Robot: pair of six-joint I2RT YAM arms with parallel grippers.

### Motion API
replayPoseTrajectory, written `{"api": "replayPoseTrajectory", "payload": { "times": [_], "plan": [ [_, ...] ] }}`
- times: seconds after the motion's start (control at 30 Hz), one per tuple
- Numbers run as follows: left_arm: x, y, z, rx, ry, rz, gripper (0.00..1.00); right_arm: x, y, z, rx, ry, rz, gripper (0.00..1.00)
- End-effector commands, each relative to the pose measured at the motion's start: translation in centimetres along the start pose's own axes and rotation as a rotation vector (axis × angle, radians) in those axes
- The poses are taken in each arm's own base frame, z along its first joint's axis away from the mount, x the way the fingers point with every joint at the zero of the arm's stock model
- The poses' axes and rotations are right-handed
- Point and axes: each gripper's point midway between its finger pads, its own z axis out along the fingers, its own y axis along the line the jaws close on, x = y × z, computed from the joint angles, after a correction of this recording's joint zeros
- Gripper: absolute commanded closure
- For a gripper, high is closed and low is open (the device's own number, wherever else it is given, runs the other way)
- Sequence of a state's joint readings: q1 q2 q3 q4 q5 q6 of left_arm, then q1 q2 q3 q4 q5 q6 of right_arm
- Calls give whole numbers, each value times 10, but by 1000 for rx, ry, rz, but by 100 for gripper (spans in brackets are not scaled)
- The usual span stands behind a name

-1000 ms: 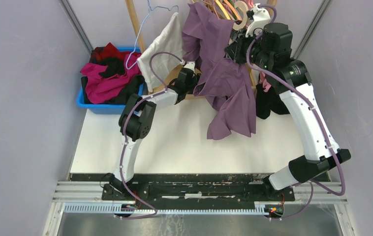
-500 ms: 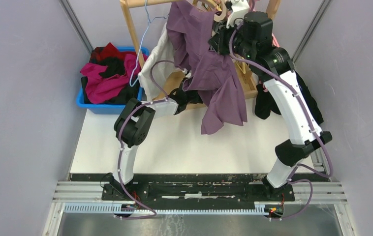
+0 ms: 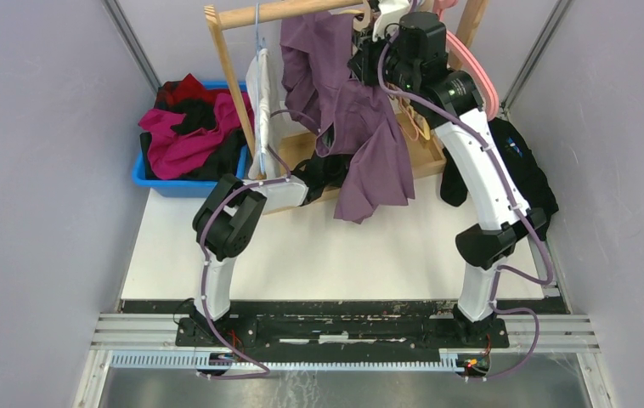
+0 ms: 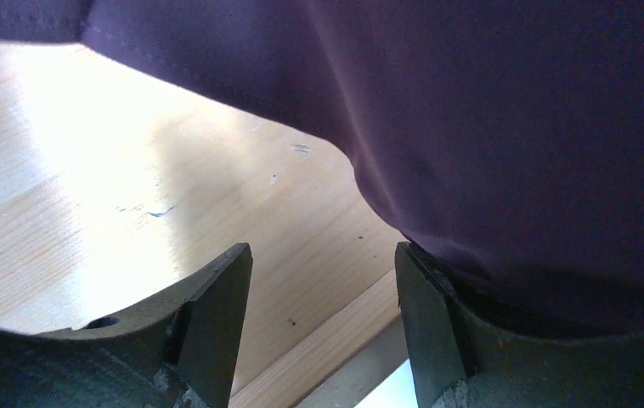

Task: Place the skirt on the hanger
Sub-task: Place the hanger at the clothesline.

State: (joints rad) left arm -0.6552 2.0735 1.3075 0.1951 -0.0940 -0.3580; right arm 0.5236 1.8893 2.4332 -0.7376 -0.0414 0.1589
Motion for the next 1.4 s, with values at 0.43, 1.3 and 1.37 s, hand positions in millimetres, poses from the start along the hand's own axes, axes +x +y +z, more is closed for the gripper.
{"api": "replayPoseTrajectory", "payload": {
  "times": [0.43, 1.3, 1.37],
  "plan": [
    [101, 1, -29, -1, 322, 87, 30, -51, 29, 23, -65, -220, 10, 99],
    [81, 28, -79, -153, 259, 52, 23, -61, 36, -60, -77, -232, -20, 44],
    [83, 33, -86, -176, 262, 49, 21, -68, 37, -72, -79, -248, -20, 42]
  ]
}}
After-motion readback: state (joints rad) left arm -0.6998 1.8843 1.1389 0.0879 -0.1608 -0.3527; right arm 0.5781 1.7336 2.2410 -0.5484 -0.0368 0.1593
